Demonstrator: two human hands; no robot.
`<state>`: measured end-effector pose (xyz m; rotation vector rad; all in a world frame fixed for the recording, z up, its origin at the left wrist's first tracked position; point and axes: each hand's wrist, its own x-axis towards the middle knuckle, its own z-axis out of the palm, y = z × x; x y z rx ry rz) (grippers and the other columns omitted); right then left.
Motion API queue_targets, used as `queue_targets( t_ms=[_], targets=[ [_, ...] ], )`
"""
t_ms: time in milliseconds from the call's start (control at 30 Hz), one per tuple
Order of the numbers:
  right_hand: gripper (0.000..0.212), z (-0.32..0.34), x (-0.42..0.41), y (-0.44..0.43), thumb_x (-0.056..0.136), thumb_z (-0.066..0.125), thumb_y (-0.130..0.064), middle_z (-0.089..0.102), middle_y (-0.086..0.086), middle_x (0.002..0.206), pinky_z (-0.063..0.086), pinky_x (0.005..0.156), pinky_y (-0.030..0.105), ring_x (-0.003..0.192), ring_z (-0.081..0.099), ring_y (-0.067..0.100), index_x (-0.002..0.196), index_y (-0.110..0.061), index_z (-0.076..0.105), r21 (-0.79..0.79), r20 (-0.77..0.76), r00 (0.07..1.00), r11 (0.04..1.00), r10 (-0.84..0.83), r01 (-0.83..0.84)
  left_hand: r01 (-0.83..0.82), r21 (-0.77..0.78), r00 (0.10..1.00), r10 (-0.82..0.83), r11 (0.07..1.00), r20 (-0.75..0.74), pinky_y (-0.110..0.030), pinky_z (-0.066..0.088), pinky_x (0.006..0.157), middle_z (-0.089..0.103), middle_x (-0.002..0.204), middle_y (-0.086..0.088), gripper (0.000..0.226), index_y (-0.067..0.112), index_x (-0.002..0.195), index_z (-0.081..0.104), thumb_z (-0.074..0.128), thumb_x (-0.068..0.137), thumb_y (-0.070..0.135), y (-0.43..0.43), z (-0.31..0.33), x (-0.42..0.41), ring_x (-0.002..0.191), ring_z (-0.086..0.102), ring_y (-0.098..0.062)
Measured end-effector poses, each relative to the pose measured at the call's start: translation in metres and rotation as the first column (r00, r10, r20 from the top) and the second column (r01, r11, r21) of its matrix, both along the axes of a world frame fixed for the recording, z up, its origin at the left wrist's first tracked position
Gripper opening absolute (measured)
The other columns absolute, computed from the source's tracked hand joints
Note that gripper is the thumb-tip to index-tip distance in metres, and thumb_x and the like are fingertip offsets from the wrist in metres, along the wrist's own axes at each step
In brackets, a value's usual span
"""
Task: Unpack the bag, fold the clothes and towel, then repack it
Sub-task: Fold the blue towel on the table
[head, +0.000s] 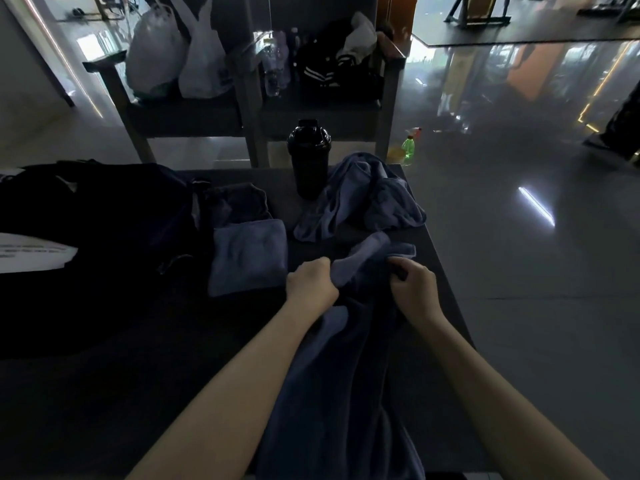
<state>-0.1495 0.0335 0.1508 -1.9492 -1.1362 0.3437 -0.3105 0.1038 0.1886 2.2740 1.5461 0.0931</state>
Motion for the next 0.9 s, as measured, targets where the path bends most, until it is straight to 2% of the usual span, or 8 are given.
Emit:
queue_targets(
  t_ms=[133, 267, 400, 533, 667, 733, 800, 900],
  targets=[
    [0.056, 0.012, 0.005, -0.005, 0.076, 0.051, 0.011, 0.062, 0.015, 0.122, 0.037, 0.091, 0.018, 0.116, 0.056, 0.027, 0.128, -0.006, 0.057, 0.019, -0.050, 0.998, 0.999, 0.037, -0.036, -0.096, -0.199, 0.926, 0.161, 0.975, 0.342, -0.036, 0.050, 0.088, 0.065, 0.107, -0.005, 0.039, 0.007, 0.115, 0.058, 0.066, 0.083, 0.028, 0.004, 0.021, -0.011, 0.102, 0.061, -0.025],
    [0.067, 0.035, -0.001, -0.007, 0.073, 0.044, 0.018, 0.063, 0.005, 0.119, 0.044, 0.092, 0.022, 0.113, 0.057, 0.017, 0.133, -0.012, 0.053, 0.103, -0.266, 0.958, 0.991, 0.110, -0.085, -0.018, -0.490, 0.675, 0.372, 0.872, 0.637, -0.032, 0.053, 0.084, 0.066, 0.113, -0.015, 0.031, 0.007, 0.116, 0.059, 0.064, 0.089, 0.022, 0.008, 0.053, -0.029, 0.099, 0.065, -0.024],
    [0.040, 0.057, -0.012, -0.002, 0.087, 0.056, 0.006, 0.064, -0.012, 0.097, 0.045, 0.073, 0.005, 0.084, 0.060, -0.009, 0.118, -0.018, 0.062, 0.257, -0.469, 0.868, 0.965, 0.163, -0.042, 0.117, -0.598, 0.382, 0.520, 0.793, 0.764, -0.033, 0.051, 0.081, 0.068, 0.106, -0.008, 0.022, 0.018, 0.113, 0.059, 0.058, 0.092, 0.025, 0.009, 0.076, -0.044, 0.097, 0.065, -0.020],
    [0.028, 0.072, -0.013, 0.015, 0.089, 0.058, -0.004, 0.069, -0.002, 0.098, 0.048, 0.079, 0.016, 0.090, 0.062, 0.008, 0.109, -0.018, 0.070, 0.233, -0.340, 0.934, 0.972, 0.105, -0.024, 0.067, -0.545, 0.206, 0.523, 0.836, 0.827, -0.027, 0.051, 0.071, 0.068, 0.103, -0.004, 0.024, 0.020, 0.117, 0.060, 0.055, 0.094, 0.025, 0.019, 0.099, -0.056, 0.092, 0.065, -0.016],
    [0.042, 0.082, -0.011, 0.032, 0.084, 0.050, 0.006, 0.067, -0.003, 0.106, 0.040, 0.080, 0.004, 0.103, 0.059, 0.011, 0.115, -0.016, 0.067, 0.187, -0.137, 0.975, 0.971, 0.176, -0.149, -0.089, -0.413, 0.238, 0.422, 0.906, 0.875, -0.023, 0.051, 0.079, 0.067, 0.112, -0.001, 0.035, 0.022, 0.118, 0.063, 0.061, 0.087, 0.006, 0.040, 0.108, -0.070, 0.100, 0.063, -0.014],
    [0.046, 0.083, -0.008, 0.043, 0.087, 0.051, 0.005, 0.063, 0.005, 0.122, 0.039, 0.088, 0.011, 0.114, 0.057, 0.018, 0.128, -0.012, 0.059, 0.159, -0.074, 0.981, 0.973, 0.182, -0.168, -0.158, -0.364, 0.232, 0.393, 0.918, 0.890, -0.020, 0.048, 0.082, 0.060, 0.121, 0.003, 0.042, 0.023, 0.126, 0.060, 0.062, 0.087, 0.007, 0.053, 0.108, -0.077, 0.106, 0.059, -0.012],
    [0.052, 0.079, -0.005, 0.054, 0.086, 0.051, 0.007, 0.055, 0.009, 0.134, 0.037, 0.097, 0.018, 0.124, 0.051, 0.022, 0.135, -0.009, 0.051, 0.133, -0.024, 0.981, 0.973, 0.191, -0.186, -0.286, -0.192, 0.417, 0.302, 0.939, 0.857, -0.018, 0.044, 0.089, 0.052, 0.129, 0.002, 0.048, 0.017, 0.135, 0.052, 0.060, 0.089, 0.007, 0.068, 0.105, -0.082, 0.116, 0.052, -0.014],
    [0.058, 0.067, -0.004, 0.073, 0.084, 0.050, 0.011, 0.041, 0.006, 0.147, 0.030, 0.105, 0.021, 0.137, 0.037, 0.023, 0.140, -0.005, 0.044, 0.073, 0.086, 0.972, 0.971, 0.220, -0.227, -0.355, 0.133, 0.800, 0.227, 0.925, 0.556, -0.026, 0.035, 0.102, 0.047, 0.137, -0.014, 0.044, 0.005, 0.134, 0.051, 0.056, 0.091, 0.007, 0.097, 0.087, -0.088, 0.125, 0.046, -0.027]
  ],
)
